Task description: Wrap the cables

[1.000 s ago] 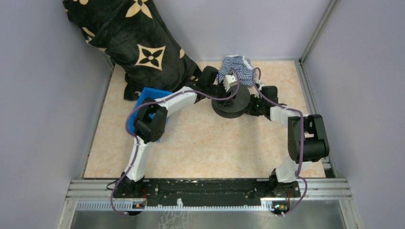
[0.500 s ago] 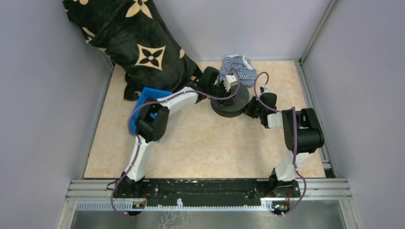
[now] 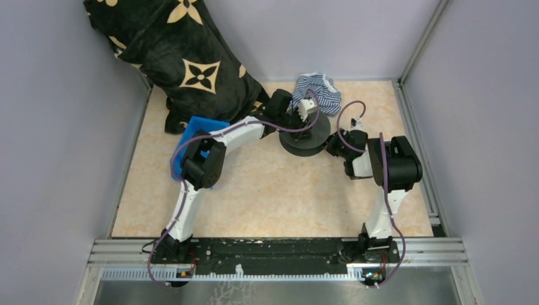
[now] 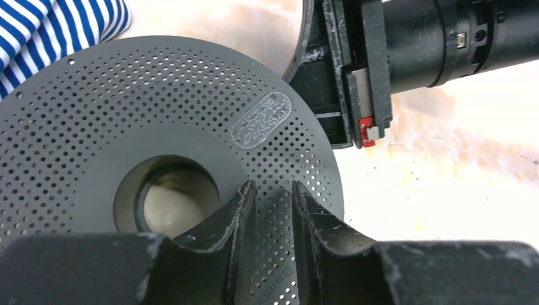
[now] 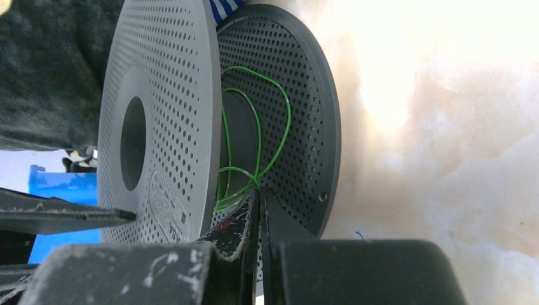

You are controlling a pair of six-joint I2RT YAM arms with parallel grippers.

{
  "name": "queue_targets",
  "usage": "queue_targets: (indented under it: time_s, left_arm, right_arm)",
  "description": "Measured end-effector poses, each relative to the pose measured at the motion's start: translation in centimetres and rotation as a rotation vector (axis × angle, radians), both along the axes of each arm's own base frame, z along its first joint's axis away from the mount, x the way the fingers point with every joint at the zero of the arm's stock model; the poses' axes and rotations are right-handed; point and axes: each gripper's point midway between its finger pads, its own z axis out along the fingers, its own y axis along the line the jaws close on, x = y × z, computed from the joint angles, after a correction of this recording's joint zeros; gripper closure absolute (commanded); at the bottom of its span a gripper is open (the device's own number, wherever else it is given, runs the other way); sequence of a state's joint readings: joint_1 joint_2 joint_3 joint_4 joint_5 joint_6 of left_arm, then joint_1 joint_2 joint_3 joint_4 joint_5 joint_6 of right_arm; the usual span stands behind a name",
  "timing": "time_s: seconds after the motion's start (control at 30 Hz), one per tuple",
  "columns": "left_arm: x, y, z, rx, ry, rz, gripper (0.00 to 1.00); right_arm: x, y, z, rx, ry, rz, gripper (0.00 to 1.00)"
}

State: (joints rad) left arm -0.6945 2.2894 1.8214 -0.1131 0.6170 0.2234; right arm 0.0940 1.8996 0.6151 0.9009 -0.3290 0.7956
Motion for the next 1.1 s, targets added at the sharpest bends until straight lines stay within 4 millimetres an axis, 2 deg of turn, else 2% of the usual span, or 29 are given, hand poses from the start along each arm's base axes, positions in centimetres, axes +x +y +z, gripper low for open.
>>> queue_targets:
  time_s: [0.37, 0.67, 0.97, 1.1]
  left_arm:
    - [-1.4, -1.3, -0.2, -0.010, 0.050, 0.003, 0.76]
    - [-1.4, -1.4, -0.3, -0.017, 0.073, 0.016, 0.78]
    - [-1.3, -1.4, -0.2, -0.020, 0.078, 0.021, 0.78]
    - [-1.3, -1.4, -0.2, -0.018, 0.078, 0.021, 0.78]
  right_arm:
    - [1.6, 0.7, 1.0, 0.189, -0.064, -0.042, 1.00]
    - [2.3, 1.6, 1.3, 0.301, -0.091, -0.006, 1.00]
    - [2.2, 1.8, 1.3, 0.330, -0.085, 0.007, 1.00]
    - [2.2, 1.6, 0.9, 0.302, -0.080, 0.009, 0.96]
